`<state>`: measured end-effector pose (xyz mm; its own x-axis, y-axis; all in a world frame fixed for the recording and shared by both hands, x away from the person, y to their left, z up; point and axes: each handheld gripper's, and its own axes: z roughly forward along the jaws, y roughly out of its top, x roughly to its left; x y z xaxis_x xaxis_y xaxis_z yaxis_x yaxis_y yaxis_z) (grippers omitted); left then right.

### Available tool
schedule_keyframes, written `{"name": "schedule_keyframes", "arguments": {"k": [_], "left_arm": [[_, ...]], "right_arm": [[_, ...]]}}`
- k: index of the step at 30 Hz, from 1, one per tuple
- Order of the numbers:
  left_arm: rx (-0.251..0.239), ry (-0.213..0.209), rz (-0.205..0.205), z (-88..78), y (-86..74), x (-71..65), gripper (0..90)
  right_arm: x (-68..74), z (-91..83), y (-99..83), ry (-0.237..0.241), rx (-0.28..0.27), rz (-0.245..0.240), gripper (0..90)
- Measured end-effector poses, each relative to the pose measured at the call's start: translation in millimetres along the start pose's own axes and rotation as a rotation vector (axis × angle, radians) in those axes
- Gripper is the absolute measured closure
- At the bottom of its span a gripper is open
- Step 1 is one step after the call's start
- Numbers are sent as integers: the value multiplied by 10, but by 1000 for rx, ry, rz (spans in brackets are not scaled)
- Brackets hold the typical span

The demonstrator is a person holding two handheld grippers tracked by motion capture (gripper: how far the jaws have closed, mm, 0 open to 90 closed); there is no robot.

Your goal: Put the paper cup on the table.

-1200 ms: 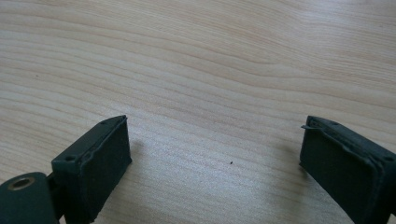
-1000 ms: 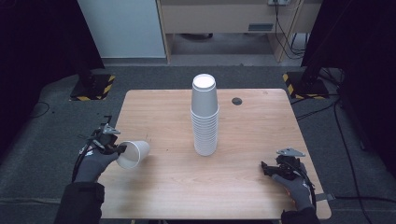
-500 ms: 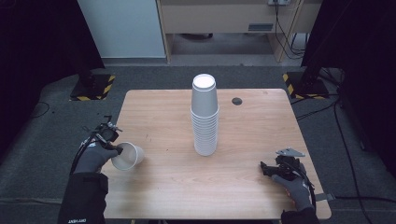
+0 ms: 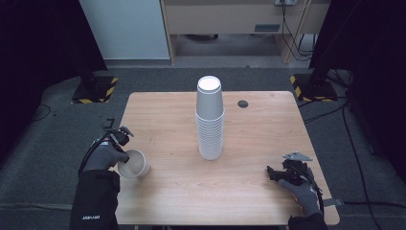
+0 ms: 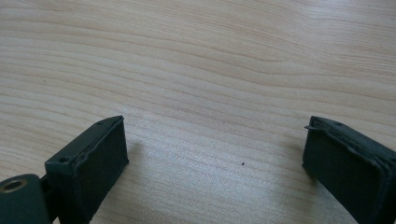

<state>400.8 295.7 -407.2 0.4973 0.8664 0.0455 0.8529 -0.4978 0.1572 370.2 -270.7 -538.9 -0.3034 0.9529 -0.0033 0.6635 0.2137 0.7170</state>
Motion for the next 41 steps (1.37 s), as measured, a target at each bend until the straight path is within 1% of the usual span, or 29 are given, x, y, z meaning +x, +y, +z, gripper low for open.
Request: {"name": "schedule_keyframes", "arguments": {"k": [1,3,5,9,12,13,14,17,18,19,20,21,22,23,24,25,26,27,28,29,30,32,33,34,35,36,38,40,41], "left_arm": [[23,2,5,12,8,-4,871],[42,-9,-1,35,15,-12,871],[51,-8,-7,55,21,-17,870],[58,-29,-24,95,19,-27,866],[46,-41,-33,118,15,-20,861],[31,-46,-47,127,11,-23,851],[25,-51,-48,132,9,-20,838],[-10,-58,-66,129,0,-19,782],[-31,-62,-74,119,-8,-17,750],[-41,-63,-68,109,-13,-11,731],[-80,-64,-70,91,-24,-7,676],[-95,-66,-68,81,-35,-7,674],[-124,-68,-69,67,-50,-13,654],[-169,-73,-69,47,-71,-12,617],[-205,-83,-71,31,-89,-16,616],[-238,-82,-81,23,-103,-14,581],[-266,-76,-82,10,-124,-10,555],[-291,-70,-83,1,-147,-8,554],[-325,-58,-89,-6,-169,-6,522],[-364,-51,-90,-14,-195,-2,501],[-403,-43,-102,-21,-220,0,495],[-500,13,-101,-39,-281,-4,448],[-536,30,-105,-41,-305,-13,446],[-598,44,-113,-43,-350,-32,427],[-638,44,-119,-41,-380,-44,427],[-689,42,-131,-37,-420,-62,417],[-805,40,-149,-23,-514,-107,397],[-870,52,-176,8,-578,-146,388],[-895,63,-174,28,-608,-171,382]], "right_arm": [[0,0,0,0,0,0,67],[0,0,0,0,0,0,67],[0,0,0,0,0,0,67],[0,0,0,0,0,0,67],[0,0,0,0,0,0,66],[0,0,0,0,0,0,66],[1,0,0,0,0,0,65],[1,0,0,1,1,0,65],[2,0,1,1,1,2,65],[1,0,0,1,1,0,65],[1,0,0,0,0,-1,65],[2,0,0,0,0,0,65],[2,0,0,0,1,0,65],[2,0,0,0,1,0,64],[3,0,1,0,1,2,64],[3,0,1,0,2,2,64],[3,0,0,0,1,0,64],[4,0,1,0,2,2,64],[3,1,0,0,1,0,63],[4,1,1,-1,1,3,63],[4,0,1,0,2,3,63],[6,1,2,0,3,5,59],[8,2,3,1,4,6,58],[8,2,3,1,4,6,57],[10,4,3,0,3,7,54],[12,4,3,0,4,8,50],[9,7,3,2,6,4,40],[11,11,4,2,8,8,31],[12,11,4,1,9,10,30]]}}
